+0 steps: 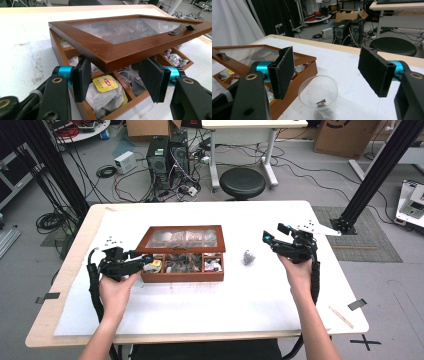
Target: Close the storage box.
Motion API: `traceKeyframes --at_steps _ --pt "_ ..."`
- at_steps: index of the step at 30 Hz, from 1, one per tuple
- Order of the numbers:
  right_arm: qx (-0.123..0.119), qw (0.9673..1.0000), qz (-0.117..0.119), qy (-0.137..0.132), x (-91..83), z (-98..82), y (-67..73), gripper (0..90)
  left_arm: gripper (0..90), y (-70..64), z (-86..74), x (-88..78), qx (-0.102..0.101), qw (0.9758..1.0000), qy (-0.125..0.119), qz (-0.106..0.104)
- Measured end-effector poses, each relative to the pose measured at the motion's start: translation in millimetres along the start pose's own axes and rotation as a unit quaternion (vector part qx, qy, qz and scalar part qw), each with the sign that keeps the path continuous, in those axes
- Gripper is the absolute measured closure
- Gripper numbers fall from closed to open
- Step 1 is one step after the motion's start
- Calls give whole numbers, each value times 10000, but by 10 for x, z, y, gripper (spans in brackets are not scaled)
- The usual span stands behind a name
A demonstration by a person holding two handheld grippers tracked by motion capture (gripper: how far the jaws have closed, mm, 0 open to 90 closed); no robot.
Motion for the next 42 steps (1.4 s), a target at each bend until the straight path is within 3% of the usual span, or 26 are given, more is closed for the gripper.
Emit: traceKeyframes --at_steps 19,42 --pt "11 10000 -3 9 8 -18 -1 298 433 7 -317 40 289 9991 251 161" --pt "23 10000 -12 7 -3 -21 -16 298 423 -7 -456 29 435 9969 551 344"
Point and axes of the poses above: each handheld gripper's, and its own axes: x roughly forward along the jaws, z roughly out of its top, y roughly to its left, the point moved 7 cm from there along x, roughly forward along the jaws, and after that the axes turned 12 degrees about -z, right-handed, at the moved point
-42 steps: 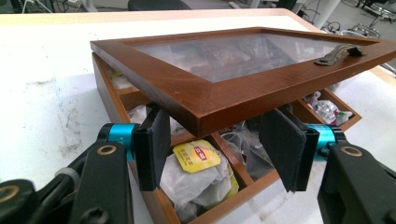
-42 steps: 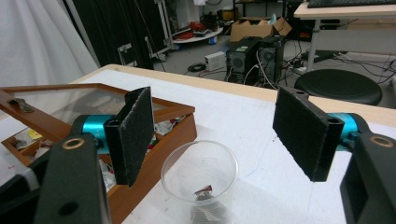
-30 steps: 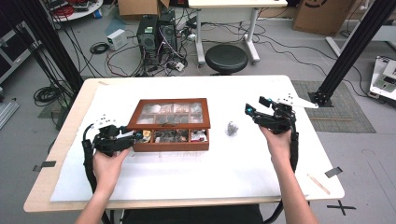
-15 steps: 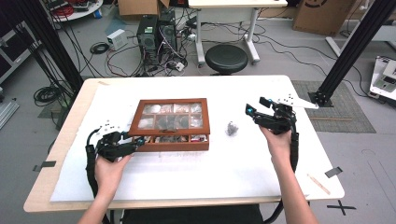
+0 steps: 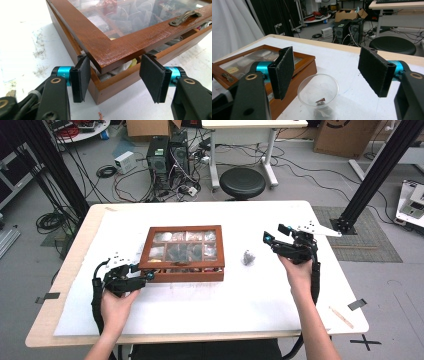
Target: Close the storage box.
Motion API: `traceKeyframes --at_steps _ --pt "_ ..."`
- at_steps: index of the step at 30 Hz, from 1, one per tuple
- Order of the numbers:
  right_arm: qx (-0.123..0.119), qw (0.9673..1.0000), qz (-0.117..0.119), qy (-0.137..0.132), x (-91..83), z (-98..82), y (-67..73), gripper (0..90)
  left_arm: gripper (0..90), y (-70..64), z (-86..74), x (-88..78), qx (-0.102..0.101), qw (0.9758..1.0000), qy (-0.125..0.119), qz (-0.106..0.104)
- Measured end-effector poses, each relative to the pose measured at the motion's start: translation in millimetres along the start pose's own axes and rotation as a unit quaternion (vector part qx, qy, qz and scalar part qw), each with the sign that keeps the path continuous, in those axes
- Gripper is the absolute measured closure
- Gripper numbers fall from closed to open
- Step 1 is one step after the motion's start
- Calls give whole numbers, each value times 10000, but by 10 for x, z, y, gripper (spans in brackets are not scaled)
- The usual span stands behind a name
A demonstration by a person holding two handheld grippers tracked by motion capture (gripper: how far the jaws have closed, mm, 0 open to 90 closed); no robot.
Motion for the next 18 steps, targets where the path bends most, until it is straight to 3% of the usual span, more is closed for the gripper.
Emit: traceKeyframes --at_steps 11,18 --pt "3 10000 -1 4 -2 -1 1 298 424 -13 -14 -24 -4 10000 58 30" --pt "15 10000 -9 -6 -4 1 -11 297 423 11 -68 -12 -109 9998 195 3"
Point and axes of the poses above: each handheld gripper's, and its own axes: x roughly forward along the jaws, z roughly out of its top, y roughly to its left, the point moved 7 cm from there along x, roughly forward along the jaws, and after that the axes turned 12 degrees about -z, right-handed, at the moved point
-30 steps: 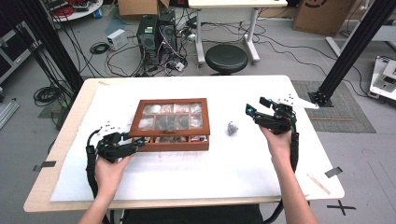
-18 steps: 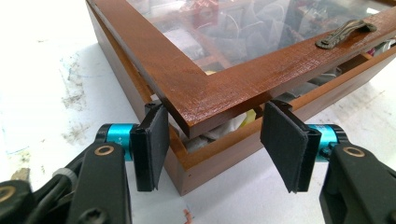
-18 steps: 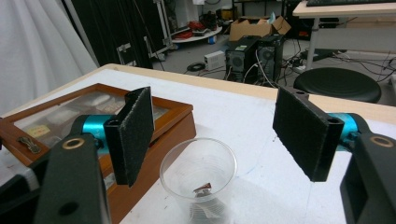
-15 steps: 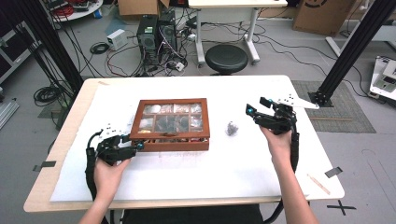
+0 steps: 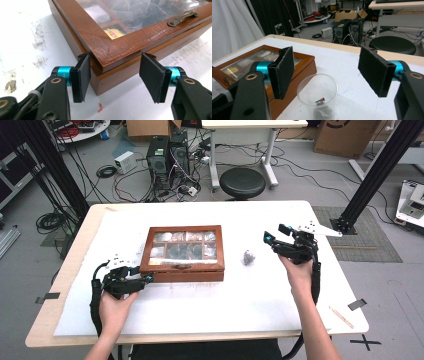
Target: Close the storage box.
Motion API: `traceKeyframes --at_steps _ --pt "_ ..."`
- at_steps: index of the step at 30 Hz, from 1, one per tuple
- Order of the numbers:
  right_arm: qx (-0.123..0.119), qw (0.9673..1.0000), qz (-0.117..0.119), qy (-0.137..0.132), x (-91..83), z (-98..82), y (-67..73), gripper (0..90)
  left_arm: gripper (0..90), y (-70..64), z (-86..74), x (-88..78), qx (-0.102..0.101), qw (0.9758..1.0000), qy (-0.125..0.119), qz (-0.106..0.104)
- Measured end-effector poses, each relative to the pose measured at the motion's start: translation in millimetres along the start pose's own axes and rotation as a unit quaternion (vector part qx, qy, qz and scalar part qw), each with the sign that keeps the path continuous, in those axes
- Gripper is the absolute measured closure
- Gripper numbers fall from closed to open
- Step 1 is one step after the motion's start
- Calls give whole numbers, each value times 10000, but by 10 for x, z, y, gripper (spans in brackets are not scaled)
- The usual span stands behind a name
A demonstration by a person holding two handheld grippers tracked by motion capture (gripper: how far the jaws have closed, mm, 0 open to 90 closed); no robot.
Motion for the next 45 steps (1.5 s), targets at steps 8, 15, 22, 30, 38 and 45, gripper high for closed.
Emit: traceKeyframes --at_steps 8,15,22,30,38,45 --pt "-2 10000 5 18 -3 -2 5 298 422 12 -27 16 3 10000 87 38" --pt "-4 10000 16 7 -1 -1 4 298 420 16 -39 16 -19 9999 123 31" --pt "1 10000 7 5 -4 0 4 298 410 -9 -23 -10 104 9998 153 56" --pt "21 10000 10 -2 -28 2 -13 297 378 -88 101 -143 330 9994 -51 38" --pt "13 10000 -3 -28 -81 3 -30 293 358 -264 521 -242 860 9935 -738 -56" --pt "-27 10000 -69 -25 -104 -10 -58 283 346 -358 890 -163 1134 9863 -1193 -116"
Point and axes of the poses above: each handheld gripper's, and its own axes: x roughly forward along the jaws, z roughly out of its top, y roughly to its left, the point moved 7 cm from there along x, roughly forward along the jaws, and after that the axes turned 12 degrees about -z, right-handed, at the moved point
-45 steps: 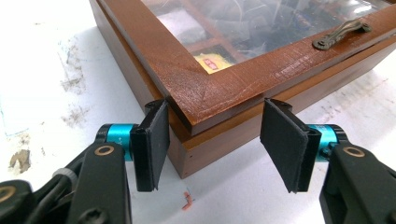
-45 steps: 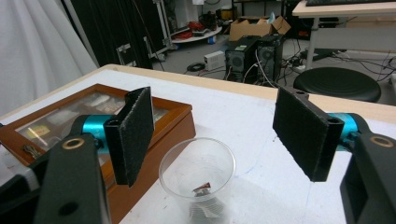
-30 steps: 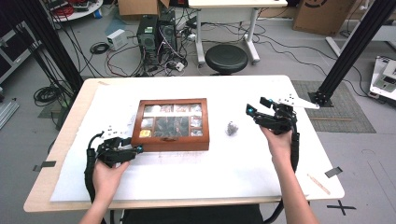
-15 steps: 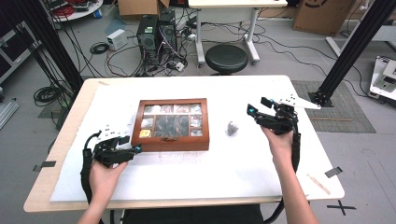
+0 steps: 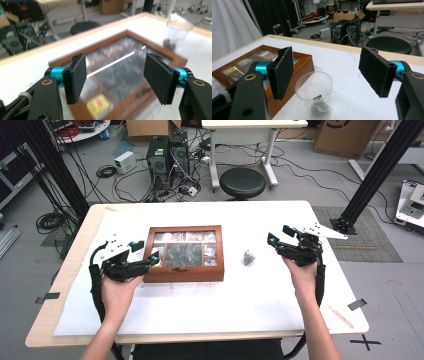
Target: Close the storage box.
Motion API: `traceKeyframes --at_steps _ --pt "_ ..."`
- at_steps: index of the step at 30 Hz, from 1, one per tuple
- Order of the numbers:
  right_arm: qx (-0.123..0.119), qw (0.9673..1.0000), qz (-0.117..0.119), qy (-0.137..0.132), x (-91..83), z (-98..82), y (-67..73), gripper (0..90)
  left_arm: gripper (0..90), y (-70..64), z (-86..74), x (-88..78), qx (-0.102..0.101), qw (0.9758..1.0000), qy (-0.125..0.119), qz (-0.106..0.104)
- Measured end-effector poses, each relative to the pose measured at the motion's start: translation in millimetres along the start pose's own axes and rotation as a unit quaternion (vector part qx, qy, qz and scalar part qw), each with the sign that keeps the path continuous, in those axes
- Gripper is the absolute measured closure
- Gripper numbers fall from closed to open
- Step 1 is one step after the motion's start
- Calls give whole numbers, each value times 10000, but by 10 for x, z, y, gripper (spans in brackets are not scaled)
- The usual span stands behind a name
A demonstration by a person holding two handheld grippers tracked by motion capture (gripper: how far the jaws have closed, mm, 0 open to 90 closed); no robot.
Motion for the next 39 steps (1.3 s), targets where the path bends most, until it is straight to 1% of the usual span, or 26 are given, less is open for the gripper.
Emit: traceKeyframes --at_steps 1,3,5,7,10,15,17,22,29,31,33,39 --pt "-10 10000 -10 8 -5 0 0 279 341 11 43 36 8 10000 -27 -25" --pt "-71 10000 -47 -1 -14 2 1 274 320 15 130 109 -61 9995 -188 -259" --pt "-154 9999 -59 9 -22 3 14 267 316 13 190 168 -67 9987 -279 -416" --pt "-238 9997 -76 10 -30 8 40 262 314 0 219 212 -57 9977 -357 -572" --pt "-360 9993 -68 -16 -29 17 76 258 313 -8 222 246 -82 9970 -362 -685" --pt "-381 9993 -52 12 -13 13 104 258 312 15 222 212 -88 9969 -418 -662" --pt "-370 9993 -42 23 -12 9 110 258 310 34 209 195 -108 9970 -414 -646" --pt "-361 9993 -20 22 -13 15 117 258 305 94 192 138 -170 9967 -495 -614" --pt "-374 9993 -1 61 -6 3 116 257 300 156 145 144 -216 9968 -456 -623" --pt "-356 9993 -11 74 -5 1 113 257 300 166 129 144 -244 9967 -462 -622" --pt "-353 9993 -11 79 -1 0 109 258 298 172 111 150 -264 9969 -412 -608" --pt "-352 9993 -3 84 -1 -3 104 258 298 177 103 153 -257 9971 -421 -581"
Point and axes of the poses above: each handheld gripper's, and its own axes: x roughly forward along the jaws, z roughly out of its top, y roughly to its left, the point moved 7 cm from there along x, roughly forward along the jaws, and after that the axes turned 12 degrees about -z, right-handed, at the moved point
